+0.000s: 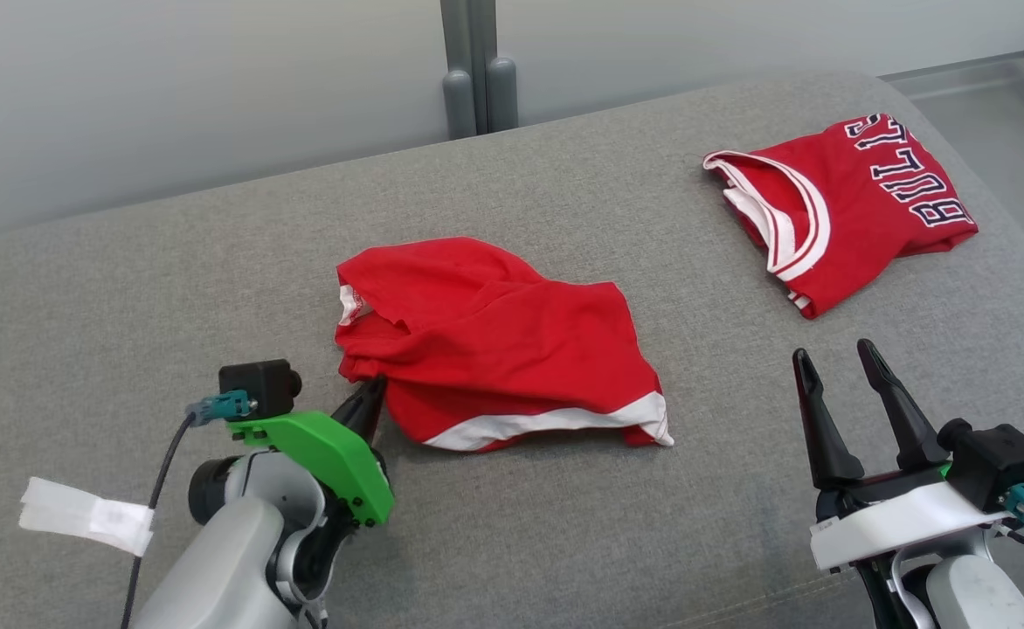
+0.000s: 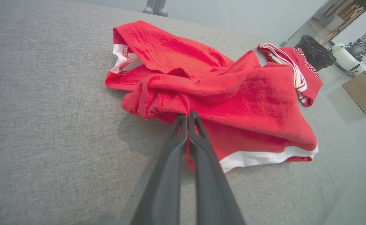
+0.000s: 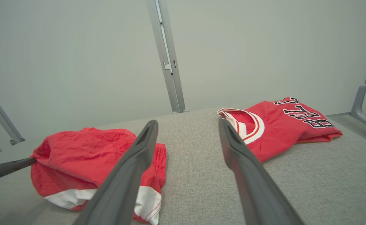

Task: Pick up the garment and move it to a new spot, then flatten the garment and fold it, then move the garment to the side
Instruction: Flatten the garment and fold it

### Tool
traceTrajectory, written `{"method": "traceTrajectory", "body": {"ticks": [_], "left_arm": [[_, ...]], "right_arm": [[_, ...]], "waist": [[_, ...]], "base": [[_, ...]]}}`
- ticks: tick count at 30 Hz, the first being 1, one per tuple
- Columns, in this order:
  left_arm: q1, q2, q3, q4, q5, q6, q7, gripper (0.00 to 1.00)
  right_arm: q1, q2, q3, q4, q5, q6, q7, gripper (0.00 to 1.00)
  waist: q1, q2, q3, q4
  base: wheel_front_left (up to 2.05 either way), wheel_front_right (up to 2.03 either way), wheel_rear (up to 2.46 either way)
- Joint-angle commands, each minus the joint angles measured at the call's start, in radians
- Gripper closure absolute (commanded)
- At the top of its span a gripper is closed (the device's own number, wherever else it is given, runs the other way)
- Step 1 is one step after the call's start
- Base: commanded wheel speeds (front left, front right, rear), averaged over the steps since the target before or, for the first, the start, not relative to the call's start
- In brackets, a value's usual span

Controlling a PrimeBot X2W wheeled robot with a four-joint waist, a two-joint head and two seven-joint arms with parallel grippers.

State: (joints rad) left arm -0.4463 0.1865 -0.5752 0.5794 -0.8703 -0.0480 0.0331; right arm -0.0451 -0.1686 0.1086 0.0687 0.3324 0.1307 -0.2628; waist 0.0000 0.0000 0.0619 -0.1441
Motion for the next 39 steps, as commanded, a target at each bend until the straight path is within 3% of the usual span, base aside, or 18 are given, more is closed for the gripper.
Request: {"method": "traceTrajectory", "body": {"ticks": [1, 8, 15, 17, 18, 19, 28, 39], "left_arm": [[0.031, 0.035, 0.018, -0.039, -0.005, 0.032, 0.007, 1.00], [0.113, 0.125, 0.071, -0.115, -0.011, 0.138, 0.025, 1.00], [0.151, 0.143, 0.095, -0.135, -0.014, 0.186, 0.003, 1.00], [0.152, 0.135, 0.089, -0.140, -0.018, 0.181, 0.004, 0.59], [0.152, 0.134, 0.086, -0.142, -0.017, 0.179, 0.002, 0.12], [0.151, 0.133, 0.086, -0.144, -0.018, 0.175, -0.002, 0.00], [0.179, 0.150, 0.074, -0.202, 0.019, 0.166, -0.065, 0.00], [0.266, 0.202, 0.090, -0.382, 0.075, 0.217, -0.171, 0.00]], "right_arm": [[0.012, -0.004, -0.003, 0.001, 0.005, 0.000, -0.004, 0.00], [0.004, -0.010, 0.008, 0.005, 0.009, 0.000, -0.003, 0.00], [-0.003, -0.013, 0.010, 0.007, 0.012, 0.000, -0.003, 0.00], [-0.004, -0.013, 0.010, 0.009, 0.012, 0.000, -0.003, 0.00], [-0.004, -0.013, 0.009, 0.010, 0.011, 0.000, -0.003, 0.00], [-0.003, -0.012, 0.008, 0.011, 0.010, 0.000, -0.003, 0.00], [0.014, -0.011, 0.003, 0.021, 0.010, 0.000, -0.004, 0.00], [0.025, -0.004, -0.003, 0.015, 0.010, 0.000, -0.003, 0.00]], "waist": [[0.0000, 0.0000, -0.011, 0.013], [0.0000, 0.0000, -0.004, 0.001], [0.0000, 0.0000, 0.003, -0.014], [0.0000, 0.0000, 0.003, -0.014], [0.0000, 0.0000, 0.003, -0.013], [0.0000, 0.0000, 0.002, -0.012], [0.0000, 0.0000, -0.024, 0.014], [0.0000, 0.0000, -0.036, 0.055]], "base": [[0.00, 0.00, 0.00], [0.00, 0.00, 0.00], [0.00, 0.00, 0.00], [0.00, 0.00, 0.00], [0.00, 0.00, 0.00], [0.00, 0.00, 0.00], [0.00, 0.00, 0.00], [0.00, 0.00, 0.00]]}}
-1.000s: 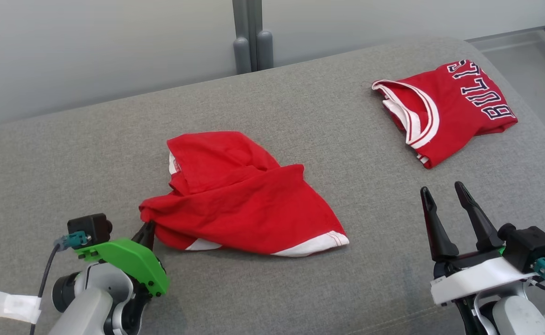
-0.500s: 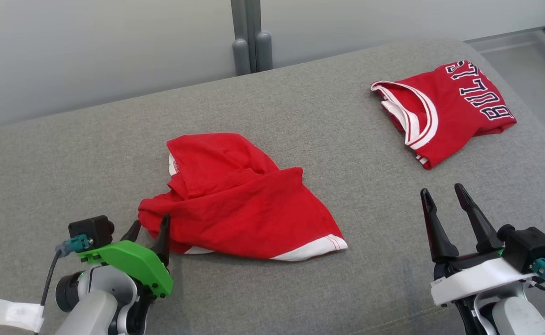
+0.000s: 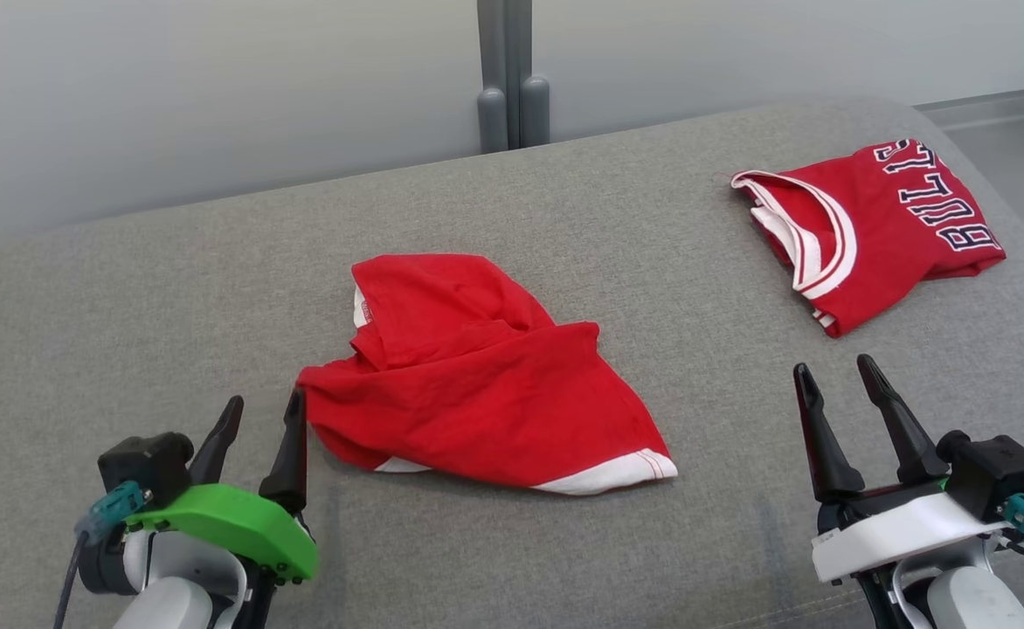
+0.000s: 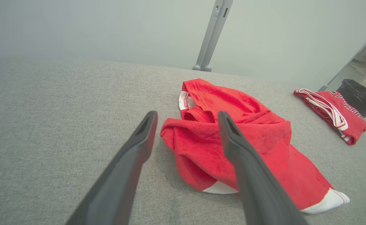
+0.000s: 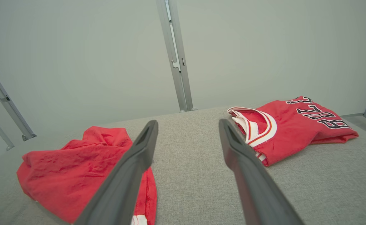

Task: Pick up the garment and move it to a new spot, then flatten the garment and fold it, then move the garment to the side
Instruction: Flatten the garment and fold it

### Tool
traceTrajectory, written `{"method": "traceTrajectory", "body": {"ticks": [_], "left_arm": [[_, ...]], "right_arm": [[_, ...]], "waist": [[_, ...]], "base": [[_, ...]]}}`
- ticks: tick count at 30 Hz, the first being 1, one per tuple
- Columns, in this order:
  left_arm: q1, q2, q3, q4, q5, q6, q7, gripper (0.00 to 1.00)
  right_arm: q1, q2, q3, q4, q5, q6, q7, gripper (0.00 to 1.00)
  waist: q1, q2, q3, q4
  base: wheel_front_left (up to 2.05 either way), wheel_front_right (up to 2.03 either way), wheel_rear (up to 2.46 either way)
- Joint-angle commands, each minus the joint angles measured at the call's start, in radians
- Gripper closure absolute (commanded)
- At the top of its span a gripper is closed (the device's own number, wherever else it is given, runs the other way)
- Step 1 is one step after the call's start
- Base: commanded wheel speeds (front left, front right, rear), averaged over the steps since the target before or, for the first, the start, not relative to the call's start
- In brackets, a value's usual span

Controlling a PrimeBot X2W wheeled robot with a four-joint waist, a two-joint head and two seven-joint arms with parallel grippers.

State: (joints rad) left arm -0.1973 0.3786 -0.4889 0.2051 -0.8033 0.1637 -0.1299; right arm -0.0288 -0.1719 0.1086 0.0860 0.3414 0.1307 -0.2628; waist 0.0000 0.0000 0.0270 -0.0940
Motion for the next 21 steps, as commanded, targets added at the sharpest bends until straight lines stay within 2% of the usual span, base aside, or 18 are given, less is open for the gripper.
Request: {"method": "traceTrajectory", "body": {"ticks": [1, 13, 17, 21], "left_arm": [[0.029, 0.013, 0.005, -0.026, 0.013, 0.011, -0.017, 0.00], [0.166, 0.026, 0.066, -0.182, 0.056, 0.070, -0.119, 0.00], [0.214, 0.008, 0.108, -0.221, 0.090, 0.073, -0.133, 0.00], [0.249, -0.016, 0.141, -0.238, 0.129, 0.058, -0.134, 0.00]], "right_arm": [[0.010, 0.001, -0.005, -0.003, 0.000, 0.000, -0.003, 0.00], [0.044, 0.008, -0.030, -0.033, -0.022, 0.000, -0.004, 0.00], [0.050, 0.016, -0.039, -0.058, -0.029, 0.000, -0.003, 0.00], [0.053, 0.013, -0.031, -0.069, -0.037, 0.000, -0.003, 0.00]], "waist": [[0.0000, 0.0000, -0.001, 0.007], [0.0000, 0.0000, -0.009, 0.026], [0.0000, 0.0000, -0.015, 0.025], [0.0000, 0.0000, -0.021, 0.028]], "base": [[0.00, 0.00, 0.00], [0.00, 0.00, 0.00], [0.00, 0.00, 0.00], [0.00, 0.00, 0.00]]}}
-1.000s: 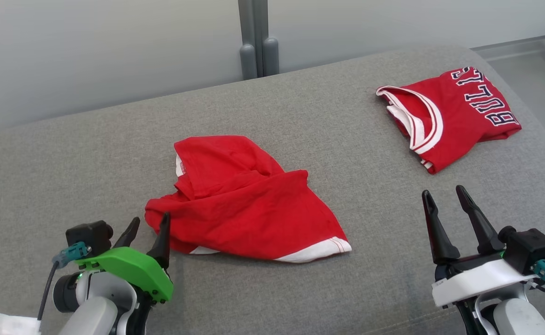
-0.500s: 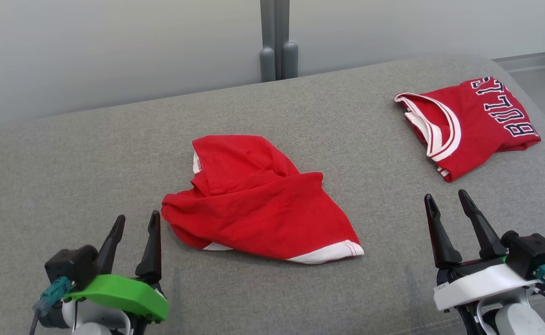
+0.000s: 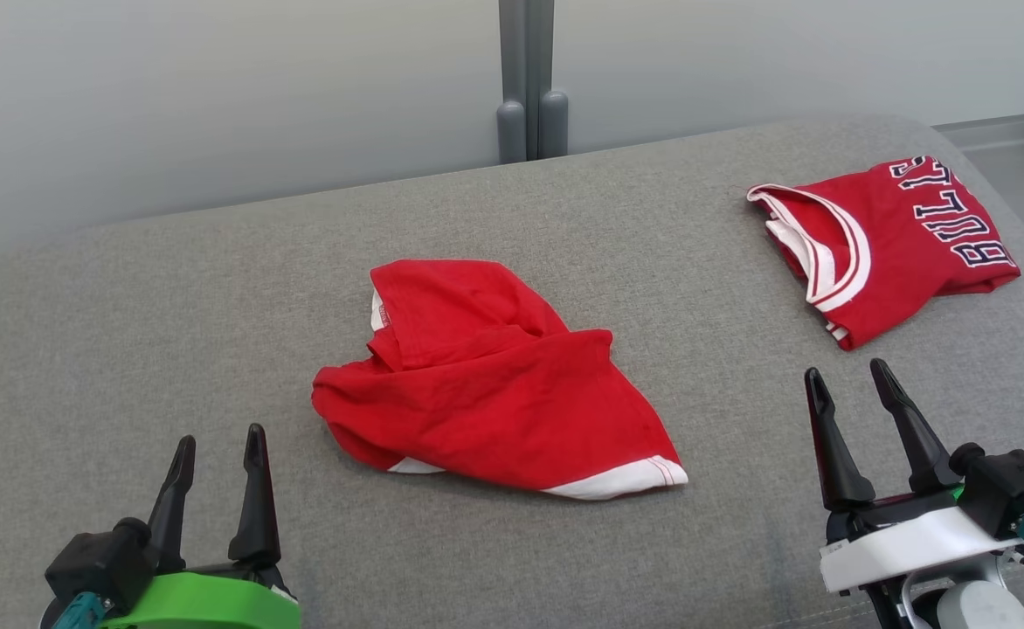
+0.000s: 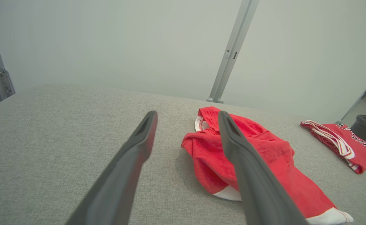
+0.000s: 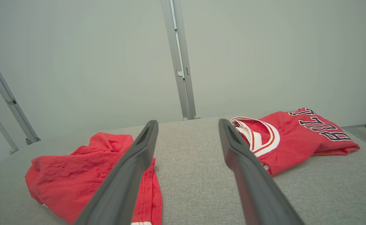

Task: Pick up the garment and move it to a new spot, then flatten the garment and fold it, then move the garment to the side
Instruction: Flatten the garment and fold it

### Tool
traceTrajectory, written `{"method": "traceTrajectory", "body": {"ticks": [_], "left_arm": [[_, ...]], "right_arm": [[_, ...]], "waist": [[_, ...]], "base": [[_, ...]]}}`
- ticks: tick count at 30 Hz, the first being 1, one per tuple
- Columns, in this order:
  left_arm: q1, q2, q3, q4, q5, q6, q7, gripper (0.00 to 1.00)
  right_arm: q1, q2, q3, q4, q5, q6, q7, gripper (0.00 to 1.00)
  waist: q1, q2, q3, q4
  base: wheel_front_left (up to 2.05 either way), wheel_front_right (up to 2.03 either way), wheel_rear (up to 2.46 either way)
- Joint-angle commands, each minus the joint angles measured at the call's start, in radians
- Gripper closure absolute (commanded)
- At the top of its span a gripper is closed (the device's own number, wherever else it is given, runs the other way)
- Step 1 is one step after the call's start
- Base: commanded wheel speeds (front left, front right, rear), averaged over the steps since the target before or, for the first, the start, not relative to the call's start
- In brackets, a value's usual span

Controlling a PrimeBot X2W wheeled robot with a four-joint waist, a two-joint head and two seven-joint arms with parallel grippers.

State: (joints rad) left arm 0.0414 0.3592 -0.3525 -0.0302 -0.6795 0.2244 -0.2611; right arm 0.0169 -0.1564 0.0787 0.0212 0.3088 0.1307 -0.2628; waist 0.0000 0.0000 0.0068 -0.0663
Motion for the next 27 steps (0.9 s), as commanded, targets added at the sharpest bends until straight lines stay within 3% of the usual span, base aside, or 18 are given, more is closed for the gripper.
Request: {"method": "traceTrajectory", "body": {"ticks": [1, 15, 27], "left_arm": [[0.015, -0.002, 0.009, -0.004, 0.011, -0.006, -0.003, 0.00], [0.032, -0.045, 0.033, 0.031, 0.043, -0.051, -0.003, 0.00], [-0.007, -0.047, -0.039, 0.133, 0.016, -0.090, 0.103, 0.00]], "right_arm": [[0.007, -0.004, 0.001, -0.004, -0.004, 0.000, -0.003, 0.00], [0.007, -0.020, 0.015, 0.001, 0.005, 0.000, 0.004, 0.00], [-0.005, -0.016, 0.021, 0.009, 0.010, 0.000, 0.005, 0.00]], "waist": [[0.0000, 0.0000, -0.002, 0.000], [0.0000, 0.0000, -0.008, -0.002], [0.0000, 0.0000, 0.001, -0.017]], "base": [[0.00, 0.00, 0.00], [0.00, 0.00, 0.00], [0.00, 0.00, 0.00]]}}
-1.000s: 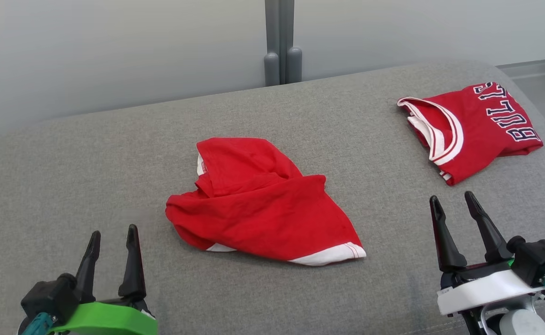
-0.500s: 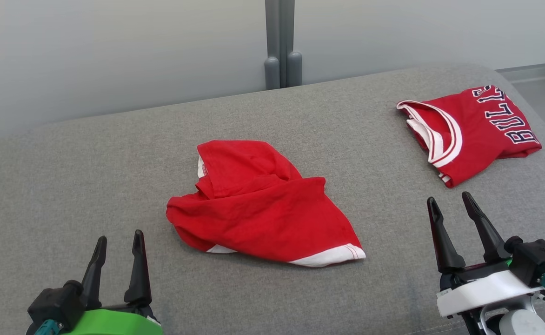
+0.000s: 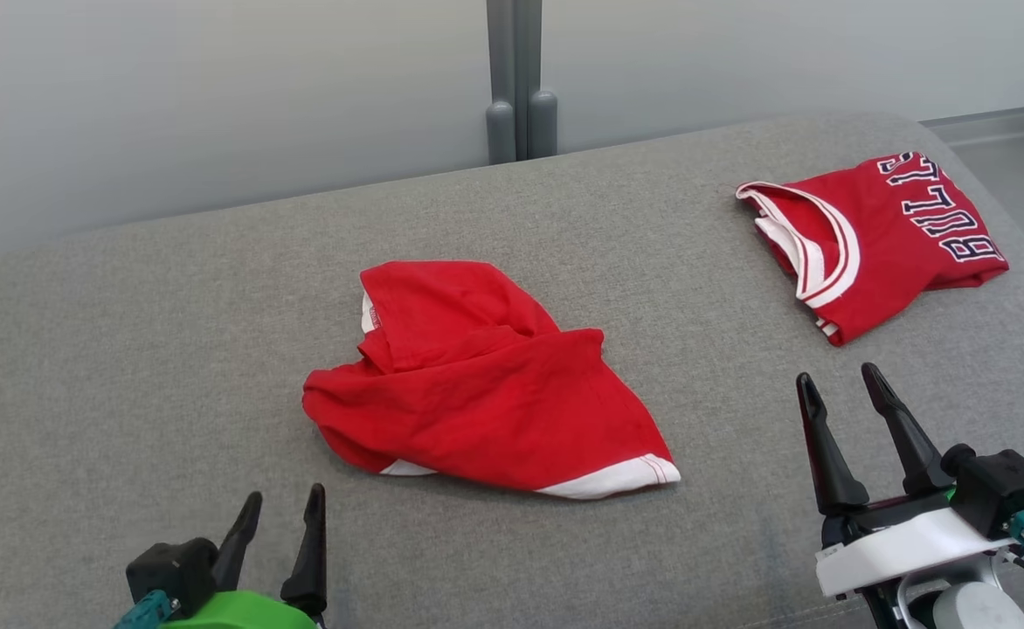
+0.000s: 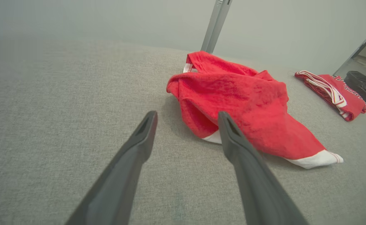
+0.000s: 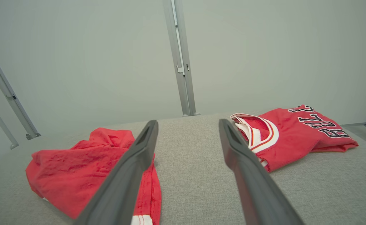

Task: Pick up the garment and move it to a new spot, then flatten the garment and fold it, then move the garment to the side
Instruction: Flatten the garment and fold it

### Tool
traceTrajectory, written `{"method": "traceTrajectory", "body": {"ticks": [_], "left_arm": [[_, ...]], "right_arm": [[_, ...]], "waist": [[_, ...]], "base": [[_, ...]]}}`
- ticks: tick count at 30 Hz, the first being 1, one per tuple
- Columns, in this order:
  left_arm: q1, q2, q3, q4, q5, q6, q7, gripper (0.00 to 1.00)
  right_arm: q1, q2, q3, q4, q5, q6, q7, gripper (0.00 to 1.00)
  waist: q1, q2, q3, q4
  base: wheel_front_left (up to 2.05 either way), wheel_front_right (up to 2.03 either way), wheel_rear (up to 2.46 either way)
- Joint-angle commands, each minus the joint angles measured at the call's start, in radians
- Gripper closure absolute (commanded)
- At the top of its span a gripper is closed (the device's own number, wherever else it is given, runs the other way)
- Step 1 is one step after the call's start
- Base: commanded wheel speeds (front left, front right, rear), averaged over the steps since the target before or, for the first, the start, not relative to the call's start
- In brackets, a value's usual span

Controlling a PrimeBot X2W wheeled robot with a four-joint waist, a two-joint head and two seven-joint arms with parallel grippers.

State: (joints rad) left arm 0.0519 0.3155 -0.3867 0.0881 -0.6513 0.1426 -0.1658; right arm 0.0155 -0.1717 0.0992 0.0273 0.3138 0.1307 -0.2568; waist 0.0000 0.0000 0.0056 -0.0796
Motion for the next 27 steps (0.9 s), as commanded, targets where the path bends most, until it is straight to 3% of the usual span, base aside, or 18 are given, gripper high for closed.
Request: {"method": "traceTrajectory", "body": {"ticks": [1, 10, 18, 27], "left_arm": [[-0.026, -0.006, -0.013, 0.030, -0.013, -0.013, 0.017, 0.00], [-0.107, -0.034, -0.065, 0.169, -0.041, -0.070, 0.106, 0.00], [-0.192, -0.055, -0.083, 0.300, -0.105, -0.075, 0.272, 0.00], [-0.282, -0.073, -0.086, 0.380, -0.130, -0.107, 0.314, 0.00]], "right_arm": [[-0.006, 0.001, 0.002, 0.004, 0.005, 0.000, 0.000, 0.00], [-0.035, 0.004, 0.019, 0.009, 0.009, 0.000, 0.001, 0.00], [-0.056, 0.009, 0.025, 0.014, 0.008, 0.000, -0.001, 0.00], [-0.066, 0.012, 0.029, 0.021, 0.009, 0.000, -0.006, 0.00]], "waist": [[0.0000, 0.0000, 0.004, -0.006], [0.0000, 0.0000, 0.032, -0.033], [0.0000, 0.0000, 0.051, -0.061], [0.0000, 0.0000, 0.060, -0.090]], "base": [[0.00, 0.00, 0.00], [0.00, 0.00, 0.00], [0.00, 0.00, 0.00], [0.00, 0.00, 0.00]]}}
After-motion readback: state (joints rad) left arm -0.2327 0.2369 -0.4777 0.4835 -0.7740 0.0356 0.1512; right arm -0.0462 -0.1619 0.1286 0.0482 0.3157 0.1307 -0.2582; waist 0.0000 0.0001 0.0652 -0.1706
